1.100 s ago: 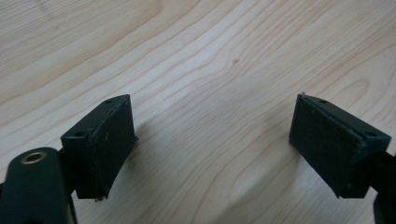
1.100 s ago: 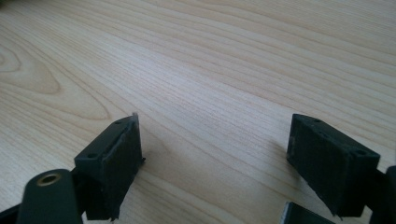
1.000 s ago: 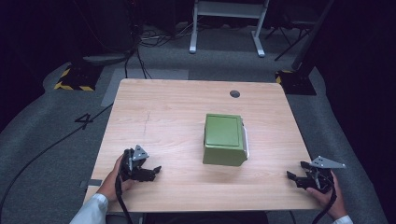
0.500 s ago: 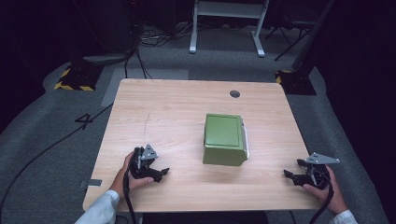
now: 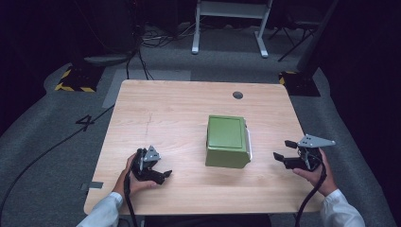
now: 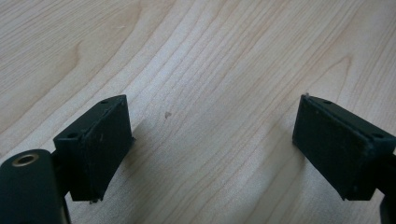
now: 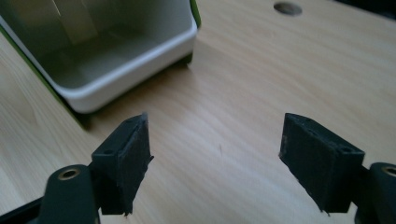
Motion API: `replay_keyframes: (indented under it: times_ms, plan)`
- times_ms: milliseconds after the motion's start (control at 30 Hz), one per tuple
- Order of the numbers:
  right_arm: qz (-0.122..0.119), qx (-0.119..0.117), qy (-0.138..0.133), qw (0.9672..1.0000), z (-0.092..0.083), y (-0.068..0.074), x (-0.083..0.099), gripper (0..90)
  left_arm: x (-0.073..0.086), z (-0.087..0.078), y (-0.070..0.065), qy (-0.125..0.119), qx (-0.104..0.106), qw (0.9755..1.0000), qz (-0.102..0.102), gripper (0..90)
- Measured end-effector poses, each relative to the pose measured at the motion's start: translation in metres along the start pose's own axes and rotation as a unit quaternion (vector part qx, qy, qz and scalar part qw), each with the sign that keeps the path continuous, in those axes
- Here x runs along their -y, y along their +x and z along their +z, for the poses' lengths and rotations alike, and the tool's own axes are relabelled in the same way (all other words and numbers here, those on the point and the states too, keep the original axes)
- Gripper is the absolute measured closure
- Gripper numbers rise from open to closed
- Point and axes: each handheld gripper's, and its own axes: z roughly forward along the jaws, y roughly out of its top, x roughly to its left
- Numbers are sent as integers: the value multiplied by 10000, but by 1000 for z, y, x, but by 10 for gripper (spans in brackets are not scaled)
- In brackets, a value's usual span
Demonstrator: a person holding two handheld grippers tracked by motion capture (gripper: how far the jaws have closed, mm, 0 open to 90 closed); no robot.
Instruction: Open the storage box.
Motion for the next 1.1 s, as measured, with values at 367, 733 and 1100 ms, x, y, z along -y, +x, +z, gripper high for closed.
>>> replay_keyframes:
  times_ms: [367,733,1100]
  plan:
    - [-509,-142,-1,9986,32,22,-45,280,0,0,1,-1,21,10000,23,121]
    - [-452,-394,100,9981,66,30,-56,294,1,-1,1,-18,20,10000,26,122]
    - [-258,-627,357,9971,83,25,-45,291,2,-2,0,-9,12,10000,18,122]
